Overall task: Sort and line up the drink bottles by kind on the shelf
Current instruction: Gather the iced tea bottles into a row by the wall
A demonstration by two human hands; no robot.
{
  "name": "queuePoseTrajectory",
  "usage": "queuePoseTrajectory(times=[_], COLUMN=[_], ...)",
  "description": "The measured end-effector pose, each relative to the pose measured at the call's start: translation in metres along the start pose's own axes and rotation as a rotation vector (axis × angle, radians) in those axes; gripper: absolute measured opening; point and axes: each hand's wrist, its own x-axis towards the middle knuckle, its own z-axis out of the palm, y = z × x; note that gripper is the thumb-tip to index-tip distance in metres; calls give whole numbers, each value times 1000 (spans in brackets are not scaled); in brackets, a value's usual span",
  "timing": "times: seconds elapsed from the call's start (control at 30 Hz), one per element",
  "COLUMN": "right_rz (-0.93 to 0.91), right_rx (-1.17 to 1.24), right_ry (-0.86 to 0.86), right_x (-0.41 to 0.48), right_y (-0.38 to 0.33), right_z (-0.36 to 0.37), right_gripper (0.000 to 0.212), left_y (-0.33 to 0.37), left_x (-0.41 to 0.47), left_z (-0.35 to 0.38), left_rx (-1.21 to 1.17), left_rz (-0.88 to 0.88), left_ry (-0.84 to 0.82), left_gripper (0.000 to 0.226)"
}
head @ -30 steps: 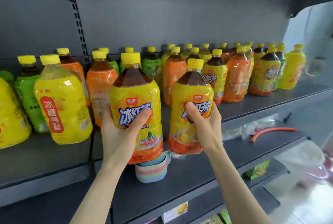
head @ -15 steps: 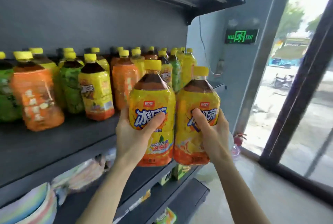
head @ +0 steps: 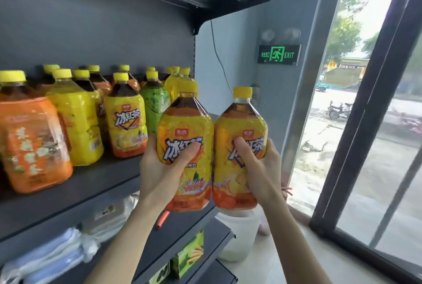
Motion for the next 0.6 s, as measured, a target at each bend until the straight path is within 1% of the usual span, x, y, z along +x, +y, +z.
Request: queuePoseTrajectory(times=[0.2, 0.3, 0.5, 0.6], right_rz=[-35, -40, -35, -42], right_rx=[-3, 3, 51, 100], right_ry=[-50, -69, -141, -227], right_x=[109, 160, 244, 280], right_y=[46, 66, 102, 121], right_z=[12, 16, 25, 33], right_gripper=[58, 57, 58, 50], left_y=[-53, -72, -104, -123], left_x=[82, 118, 170, 186], left_z=[59, 88, 135, 153], left_rx=[25, 45, 118, 200], left_rz=[19, 36, 68, 85], left_ry=[83, 128, 228, 329], left_gripper=[55, 62, 68, 70])
